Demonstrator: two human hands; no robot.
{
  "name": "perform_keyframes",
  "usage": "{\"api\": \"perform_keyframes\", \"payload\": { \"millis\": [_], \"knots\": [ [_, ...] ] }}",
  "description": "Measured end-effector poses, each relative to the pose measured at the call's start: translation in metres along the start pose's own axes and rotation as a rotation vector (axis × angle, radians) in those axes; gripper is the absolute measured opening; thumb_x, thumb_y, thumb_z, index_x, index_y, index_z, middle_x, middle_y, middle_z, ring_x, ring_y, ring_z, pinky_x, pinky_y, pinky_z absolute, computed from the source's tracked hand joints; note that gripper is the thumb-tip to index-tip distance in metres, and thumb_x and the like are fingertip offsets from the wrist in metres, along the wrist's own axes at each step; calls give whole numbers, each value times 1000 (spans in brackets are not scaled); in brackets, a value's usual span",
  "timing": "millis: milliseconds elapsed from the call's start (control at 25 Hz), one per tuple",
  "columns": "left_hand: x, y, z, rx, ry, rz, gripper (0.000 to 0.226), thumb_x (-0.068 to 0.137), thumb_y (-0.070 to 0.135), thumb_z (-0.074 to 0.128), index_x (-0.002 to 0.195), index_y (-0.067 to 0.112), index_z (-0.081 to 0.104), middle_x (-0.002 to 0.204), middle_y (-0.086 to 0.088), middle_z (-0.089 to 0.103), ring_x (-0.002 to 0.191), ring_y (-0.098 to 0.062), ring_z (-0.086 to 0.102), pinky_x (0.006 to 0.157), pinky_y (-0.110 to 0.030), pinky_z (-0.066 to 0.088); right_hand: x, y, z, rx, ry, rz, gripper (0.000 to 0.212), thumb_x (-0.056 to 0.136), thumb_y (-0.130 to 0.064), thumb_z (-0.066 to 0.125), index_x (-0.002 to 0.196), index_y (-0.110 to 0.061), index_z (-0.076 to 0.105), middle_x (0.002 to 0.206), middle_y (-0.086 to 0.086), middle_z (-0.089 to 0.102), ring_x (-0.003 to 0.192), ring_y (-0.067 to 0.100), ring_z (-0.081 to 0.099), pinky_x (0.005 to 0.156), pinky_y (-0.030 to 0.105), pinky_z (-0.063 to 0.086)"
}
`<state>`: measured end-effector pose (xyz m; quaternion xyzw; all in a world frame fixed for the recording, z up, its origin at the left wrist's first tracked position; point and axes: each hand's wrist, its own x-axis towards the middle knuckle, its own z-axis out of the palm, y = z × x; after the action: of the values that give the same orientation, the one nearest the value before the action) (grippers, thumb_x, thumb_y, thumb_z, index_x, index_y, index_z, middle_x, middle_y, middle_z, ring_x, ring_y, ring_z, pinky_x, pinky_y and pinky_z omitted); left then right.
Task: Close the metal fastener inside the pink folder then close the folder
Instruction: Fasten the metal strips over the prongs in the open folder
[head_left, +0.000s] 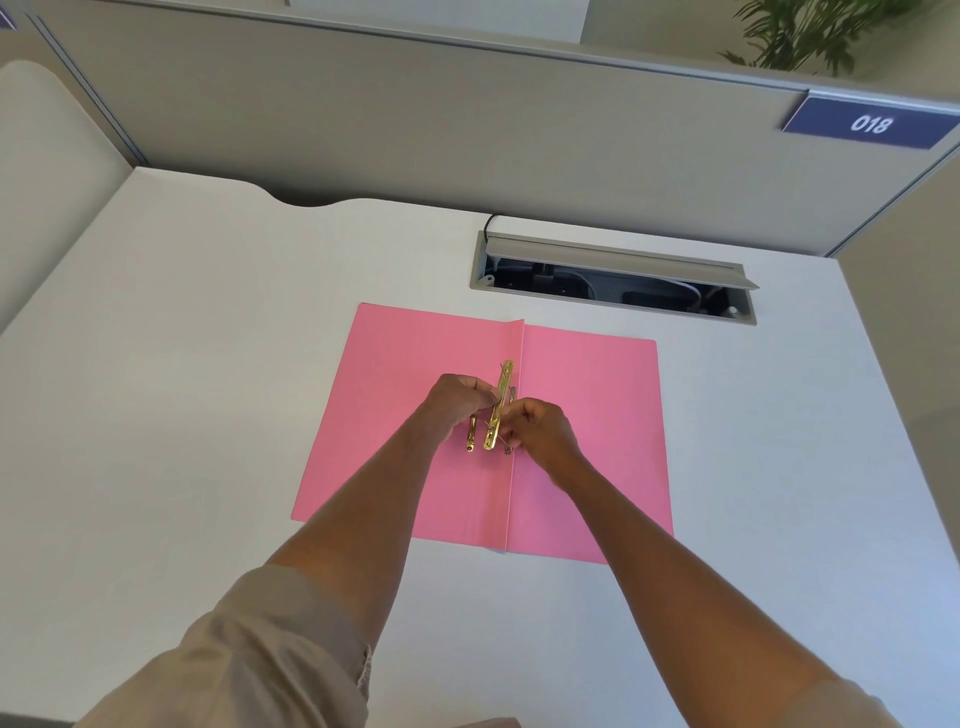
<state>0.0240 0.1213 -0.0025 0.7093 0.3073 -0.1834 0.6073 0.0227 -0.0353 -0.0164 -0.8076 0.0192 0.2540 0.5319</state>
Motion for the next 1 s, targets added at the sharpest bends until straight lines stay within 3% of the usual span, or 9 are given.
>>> {"api": "perform_keyframes", "payload": {
  "millis": [160,320,480,680,800,1000],
  "knots": [
    [-1,-1,-2,71,-42,46,6,81,0,73,87,1,74,84,-15,73,75,-26,68,92,-42,57,2,-5,3,-38,47,73,11,84,-12,69,77,-5,74,66,6,70,52,16,61,61,30,53],
    [-2,-3,5,314,40,101,9,77,15,76,86,13,79,89,-7,77,80,-19,68,78,-30,55,3,-1,-1,-63,76,128,13,82,-14,75,80,-2,72,66,10,71,48,14,61,53,27,52],
    [-3,-6,12,440,93,148,7,73,22,78,80,18,80,81,1,76,71,-13,65,58,-22,44,4,-1,-2,-145,104,115,14,81,-12,76,78,-1,68,70,16,74,56,24,70,62,38,63],
    [-3,-10,17,497,135,181,6,72,27,78,73,22,75,70,4,74,61,-21,71,53,-24,50,7,1,-5,-287,117,107,17,79,-10,70,64,-12,62,60,12,73,56,27,73,71,39,63],
    [-4,-12,22,524,210,187,16,68,37,79,66,24,69,58,9,67,45,-13,60,50,-23,49,11,1,-5,-325,92,118,19,80,-12,70,63,-11,61,60,13,73,57,28,73,73,39,63],
    [-3,-13,26,563,240,215,17,68,34,80,70,24,67,64,11,65,59,-13,62,50,-23,42,23,-8,-15,-297,49,161,11,78,-4,73,73,-7,64,72,19,74,63,30,73,76,45,63]
  ]
}}
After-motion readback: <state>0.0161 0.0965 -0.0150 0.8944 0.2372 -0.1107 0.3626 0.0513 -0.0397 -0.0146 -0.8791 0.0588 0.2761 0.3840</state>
